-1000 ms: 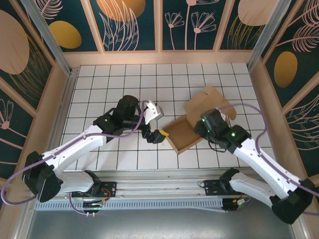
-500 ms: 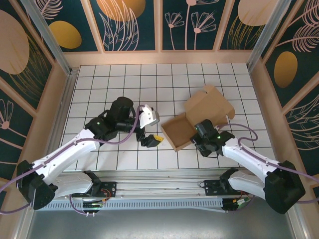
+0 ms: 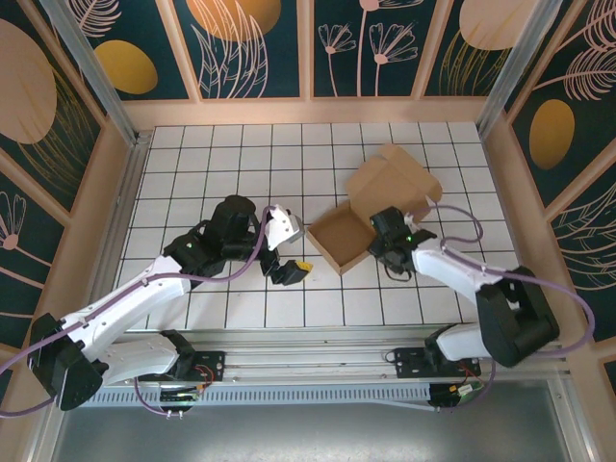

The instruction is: Fold the paper box

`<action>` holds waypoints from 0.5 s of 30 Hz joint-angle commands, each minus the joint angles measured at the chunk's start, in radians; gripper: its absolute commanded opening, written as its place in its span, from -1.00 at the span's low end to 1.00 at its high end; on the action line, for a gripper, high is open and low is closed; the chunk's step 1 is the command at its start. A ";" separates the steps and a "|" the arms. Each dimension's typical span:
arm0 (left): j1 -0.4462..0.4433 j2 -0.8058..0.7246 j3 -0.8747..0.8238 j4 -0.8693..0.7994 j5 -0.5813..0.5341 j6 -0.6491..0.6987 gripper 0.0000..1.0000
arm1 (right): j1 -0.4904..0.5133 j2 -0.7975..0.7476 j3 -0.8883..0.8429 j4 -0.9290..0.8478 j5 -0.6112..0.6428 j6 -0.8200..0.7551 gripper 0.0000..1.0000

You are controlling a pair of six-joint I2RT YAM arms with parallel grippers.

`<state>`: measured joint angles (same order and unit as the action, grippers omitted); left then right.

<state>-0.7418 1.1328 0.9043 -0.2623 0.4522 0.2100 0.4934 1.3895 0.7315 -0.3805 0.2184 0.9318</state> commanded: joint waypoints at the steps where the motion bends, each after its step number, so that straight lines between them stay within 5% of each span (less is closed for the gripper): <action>1: 0.000 -0.010 -0.030 0.139 -0.189 -0.137 0.97 | -0.053 0.088 0.069 0.095 0.112 -0.309 0.03; 8: 0.007 0.028 0.003 0.240 -0.590 -0.485 0.98 | -0.091 0.272 0.216 0.280 0.004 -0.485 0.06; 15: 0.140 0.169 0.161 0.120 -0.514 -0.638 0.97 | -0.184 0.231 0.320 0.288 -0.157 -0.679 0.19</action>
<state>-0.6456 1.2797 1.0332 -0.1154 -0.0589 -0.3019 0.3508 1.6817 0.9955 -0.1295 0.1360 0.3954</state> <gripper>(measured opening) 0.988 0.587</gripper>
